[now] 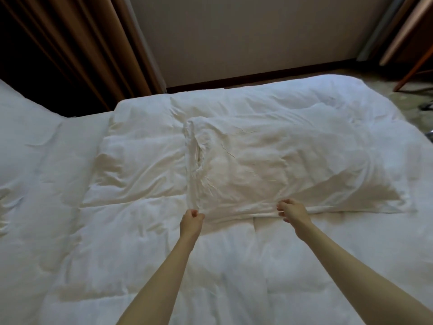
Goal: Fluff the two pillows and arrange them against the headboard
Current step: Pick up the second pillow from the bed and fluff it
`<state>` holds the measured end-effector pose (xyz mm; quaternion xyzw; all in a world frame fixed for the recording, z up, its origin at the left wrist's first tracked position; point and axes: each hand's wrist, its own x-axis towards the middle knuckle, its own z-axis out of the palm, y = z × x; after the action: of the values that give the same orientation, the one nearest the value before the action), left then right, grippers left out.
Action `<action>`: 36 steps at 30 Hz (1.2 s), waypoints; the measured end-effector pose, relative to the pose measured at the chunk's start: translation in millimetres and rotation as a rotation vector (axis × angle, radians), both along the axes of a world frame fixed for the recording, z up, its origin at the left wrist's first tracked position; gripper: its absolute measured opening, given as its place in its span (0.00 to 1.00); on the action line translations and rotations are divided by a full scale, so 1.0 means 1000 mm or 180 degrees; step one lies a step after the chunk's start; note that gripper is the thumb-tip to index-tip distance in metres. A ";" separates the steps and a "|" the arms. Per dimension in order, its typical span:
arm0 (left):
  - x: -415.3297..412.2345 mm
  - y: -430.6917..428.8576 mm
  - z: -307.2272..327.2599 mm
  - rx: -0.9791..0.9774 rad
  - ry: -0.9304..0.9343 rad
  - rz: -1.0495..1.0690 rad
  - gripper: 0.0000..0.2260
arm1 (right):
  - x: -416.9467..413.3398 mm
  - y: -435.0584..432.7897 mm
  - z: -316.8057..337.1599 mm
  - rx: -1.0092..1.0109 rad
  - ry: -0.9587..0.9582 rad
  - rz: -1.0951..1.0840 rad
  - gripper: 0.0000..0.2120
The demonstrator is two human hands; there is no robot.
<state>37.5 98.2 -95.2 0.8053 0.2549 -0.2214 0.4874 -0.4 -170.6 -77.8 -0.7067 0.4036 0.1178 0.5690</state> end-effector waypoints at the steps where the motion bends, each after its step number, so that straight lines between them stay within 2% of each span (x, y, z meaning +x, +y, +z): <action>1: 0.004 -0.001 -0.004 0.0037 0.0036 -0.0045 0.15 | 0.004 -0.002 -0.004 -0.0137 0.0022 0.0102 0.05; 4: 0.024 -0.009 -0.031 0.0196 0.0224 -0.0240 0.22 | 0.022 -0.010 -0.027 -0.0777 0.0169 0.0589 0.16; 6: 0.031 -0.013 -0.045 0.0310 0.0288 -0.0332 0.27 | 0.031 -0.017 -0.041 -0.1403 0.0228 0.1124 0.24; 8: 0.032 -0.019 -0.058 0.0479 0.0384 -0.0521 0.36 | 0.038 -0.023 -0.054 -0.2025 0.0417 0.1830 0.32; 11: 0.029 -0.030 -0.081 0.1228 0.0508 -0.1315 0.50 | 0.048 -0.032 -0.077 -0.2618 0.0941 0.2787 0.43; 14: 0.031 -0.034 -0.097 0.1967 0.0208 -0.1562 0.49 | 0.052 -0.036 -0.093 -0.2748 0.1115 0.3070 0.47; 17: 0.041 -0.030 -0.103 0.2159 -0.0141 -0.1561 0.40 | 0.055 -0.032 -0.106 -0.2825 0.1104 0.3050 0.50; 19: 0.044 -0.028 -0.098 0.1937 -0.0444 -0.1539 0.31 | 0.055 -0.029 -0.111 -0.2925 0.1105 0.3004 0.51; 22: 0.050 -0.031 -0.074 0.1265 -0.1038 -0.1284 0.20 | 0.054 -0.026 -0.114 -0.2922 0.1209 0.2908 0.54; 26: 0.070 -0.045 -0.019 0.0666 -0.1669 -0.0899 0.13 | 0.058 -0.022 -0.104 -0.2996 0.1000 0.2641 0.53; 30: 0.087 -0.065 0.050 -0.0003 -0.2095 -0.0692 0.03 | 0.069 -0.029 -0.080 -0.2979 0.0061 0.1824 0.42; 34: 0.086 -0.087 0.106 -0.0658 -0.2269 -0.0728 0.06 | 0.077 -0.043 -0.050 -0.2805 -0.1021 0.1095 0.27; 36: 0.079 -0.096 0.129 -0.0954 -0.2393 -0.0733 0.07 | 0.078 -0.050 -0.032 -0.2604 -0.1323 0.0740 0.18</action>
<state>116.8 1.9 33.5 0.7735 -0.0674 0.0002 0.6302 77.3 -220.6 -109.3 -0.9220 0.2126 -0.1319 0.2956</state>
